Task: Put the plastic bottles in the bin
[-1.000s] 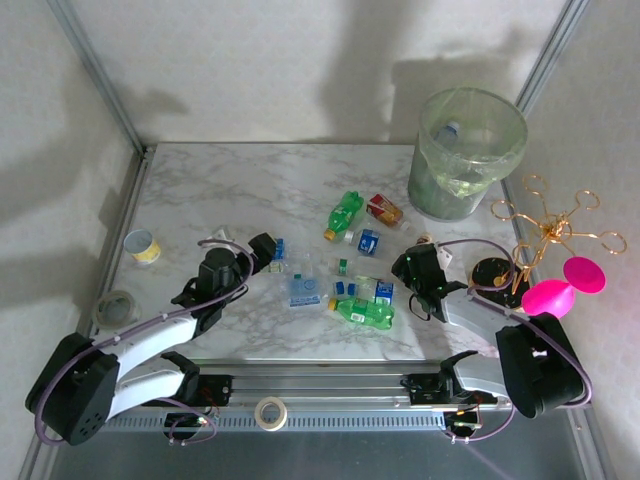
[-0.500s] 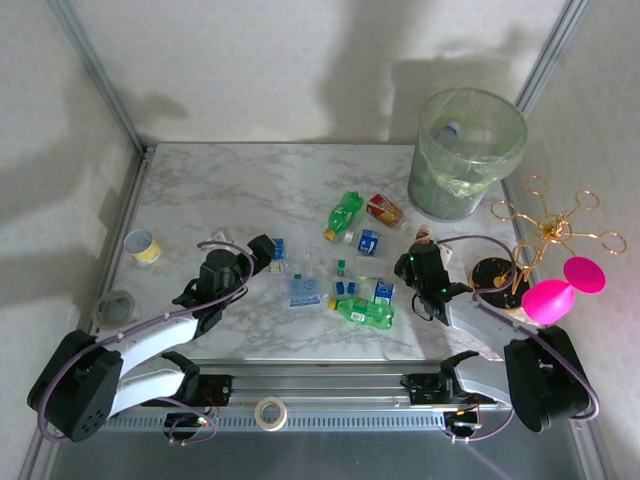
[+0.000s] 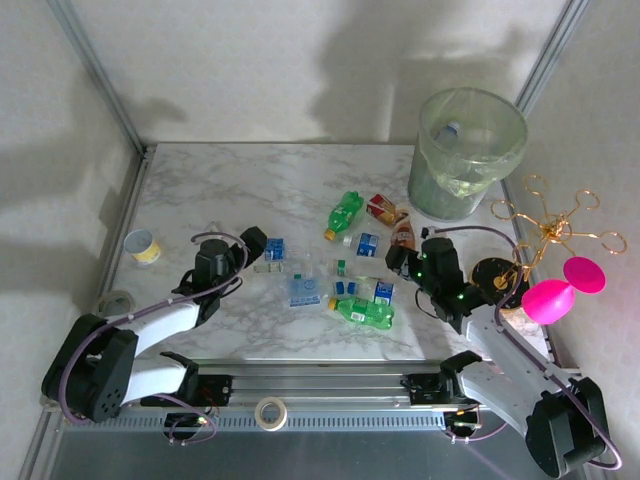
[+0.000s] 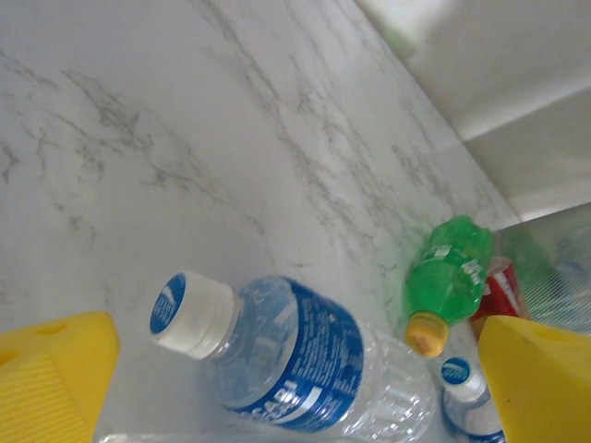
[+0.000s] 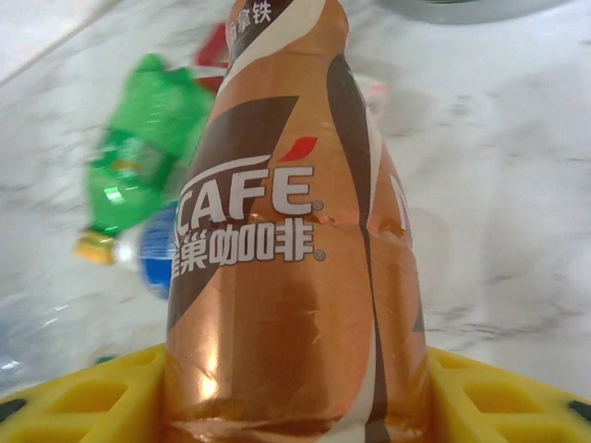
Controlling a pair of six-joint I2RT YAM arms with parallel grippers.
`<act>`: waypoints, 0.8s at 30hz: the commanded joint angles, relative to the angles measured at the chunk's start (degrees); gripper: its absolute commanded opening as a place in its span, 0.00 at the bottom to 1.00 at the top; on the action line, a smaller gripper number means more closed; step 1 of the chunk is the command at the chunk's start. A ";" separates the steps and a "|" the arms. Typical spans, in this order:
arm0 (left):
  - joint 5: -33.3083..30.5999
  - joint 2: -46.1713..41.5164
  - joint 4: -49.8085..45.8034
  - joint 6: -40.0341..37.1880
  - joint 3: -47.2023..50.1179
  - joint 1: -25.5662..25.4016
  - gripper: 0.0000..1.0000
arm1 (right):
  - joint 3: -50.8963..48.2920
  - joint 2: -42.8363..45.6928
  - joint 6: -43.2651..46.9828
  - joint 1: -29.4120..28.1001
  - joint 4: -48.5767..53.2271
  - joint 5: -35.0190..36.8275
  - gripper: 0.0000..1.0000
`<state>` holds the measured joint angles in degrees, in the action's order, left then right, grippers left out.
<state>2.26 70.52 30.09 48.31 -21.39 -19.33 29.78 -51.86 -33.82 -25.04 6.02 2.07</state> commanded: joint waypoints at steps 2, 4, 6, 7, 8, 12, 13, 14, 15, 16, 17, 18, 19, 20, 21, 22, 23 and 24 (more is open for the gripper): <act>4.79 0.34 3.90 2.63 -0.75 3.83 1.00 | 6.87 -0.65 4.10 -1.90 -0.44 -9.51 0.48; 6.58 -0.15 4.19 3.16 -0.12 6.02 1.00 | 9.48 -1.28 4.34 -2.51 -0.90 -10.26 0.48; 8.17 -1.01 4.15 3.45 0.79 8.32 1.00 | 12.56 -2.14 5.18 -2.84 -0.93 -10.77 0.48; 8.82 -1.57 4.02 3.54 1.34 9.34 1.00 | 14.48 -2.71 5.56 -2.83 -0.67 -10.44 0.48; 9.44 -2.25 3.93 3.67 1.95 10.51 1.00 | 16.51 -3.31 6.21 -2.88 -0.22 -9.60 0.48; 11.23 -4.93 2.61 3.08 3.90 13.52 1.00 | 25.27 -6.94 10.26 -2.79 2.87 -4.02 0.47; 11.58 -5.68 2.00 2.65 4.27 14.03 0.99 | 27.63 -8.16 11.58 -2.67 3.75 -2.04 0.47; 11.84 -6.39 1.55 2.26 4.57 14.29 1.00 | 29.65 -9.15 12.59 -2.50 4.44 -0.39 0.47; 12.14 -7.27 0.99 1.67 4.90 14.47 1.00 | 32.03 -10.46 13.60 -2.03 5.14 1.08 0.47; 12.23 -8.23 0.22 1.15 5.22 14.50 1.00 | 34.11 -11.48 14.53 -1.46 5.55 1.98 0.47; 12.24 -9.13 -0.38 0.73 5.61 14.50 1.00 | 35.74 -12.49 15.11 -0.74 5.67 2.60 0.47; 12.30 -10.23 -0.91 0.39 6.07 14.50 1.00 | 37.17 -13.45 15.76 0.50 5.56 3.11 0.47; 12.24 -11.28 -1.39 0.20 6.63 14.50 1.00 | 38.68 -14.38 16.23 1.81 5.30 3.31 0.47; 12.26 -12.25 -1.74 -0.06 7.08 14.49 1.00 | 39.87 -15.14 16.53 3.09 4.95 3.28 0.47; 12.36 -13.28 -2.31 -0.32 7.55 14.50 1.00 | 41.24 -16.09 16.67 4.61 4.50 3.21 0.47; 12.48 -14.38 -2.96 -0.82 7.80 14.50 1.00 | 42.54 -16.99 16.68 6.20 4.19 3.04 0.47; 12.57 -15.11 -3.59 -1.24 7.97 14.50 1.00 | 43.65 -17.87 16.73 7.44 3.85 2.95 0.47; 12.72 -15.91 -4.39 -1.86 8.03 14.50 1.00 | 44.94 -18.87 16.90 8.71 3.59 3.21 0.47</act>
<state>13.58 56.77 28.34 48.99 -14.20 -5.23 71.11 -68.88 -19.03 -19.00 10.31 3.25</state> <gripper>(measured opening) 0.995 0.579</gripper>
